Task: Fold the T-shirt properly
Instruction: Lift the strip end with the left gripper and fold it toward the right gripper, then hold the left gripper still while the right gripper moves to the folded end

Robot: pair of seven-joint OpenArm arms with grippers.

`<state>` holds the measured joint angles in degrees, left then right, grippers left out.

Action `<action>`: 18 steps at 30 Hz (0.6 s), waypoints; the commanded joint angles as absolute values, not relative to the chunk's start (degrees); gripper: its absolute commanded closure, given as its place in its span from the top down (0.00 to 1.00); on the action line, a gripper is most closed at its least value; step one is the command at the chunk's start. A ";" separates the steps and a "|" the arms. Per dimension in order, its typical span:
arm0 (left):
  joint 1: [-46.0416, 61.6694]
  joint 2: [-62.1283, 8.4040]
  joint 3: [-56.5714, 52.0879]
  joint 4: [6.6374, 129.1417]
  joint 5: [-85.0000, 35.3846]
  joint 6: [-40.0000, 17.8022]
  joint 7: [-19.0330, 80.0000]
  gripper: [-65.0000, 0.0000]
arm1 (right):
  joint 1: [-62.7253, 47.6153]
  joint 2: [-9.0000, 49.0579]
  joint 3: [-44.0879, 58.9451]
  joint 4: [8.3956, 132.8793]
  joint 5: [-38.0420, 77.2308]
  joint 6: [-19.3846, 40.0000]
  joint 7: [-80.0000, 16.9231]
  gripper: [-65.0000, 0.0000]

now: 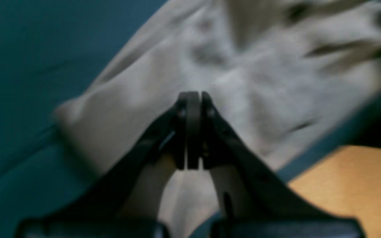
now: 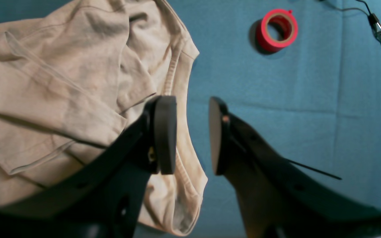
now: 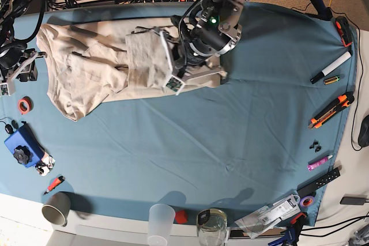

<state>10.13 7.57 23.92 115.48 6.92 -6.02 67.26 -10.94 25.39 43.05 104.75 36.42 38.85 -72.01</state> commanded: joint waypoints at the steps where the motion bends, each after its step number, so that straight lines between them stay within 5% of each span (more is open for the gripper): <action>1: 10.57 8.71 24.23 117.21 7.79 -5.04 66.39 0.00 | -10.31 26.72 43.64 105.75 37.01 38.79 -69.76 0.26; 9: 19.79 1.76 24.21 130.80 13.54 -2.92 64.49 0.00 | -10.33 27.59 43.64 105.75 35.00 38.24 -65.58 0.26; 18: 27.97 -4.91 24.21 135.00 13.47 -2.76 62.28 0.00 | -10.31 36.18 48.05 99.24 38.89 34.87 -65.80 0.26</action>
<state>27.92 -5.26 23.99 133.97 13.47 -2.96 63.77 -10.63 34.54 47.44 98.45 39.13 35.11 -66.67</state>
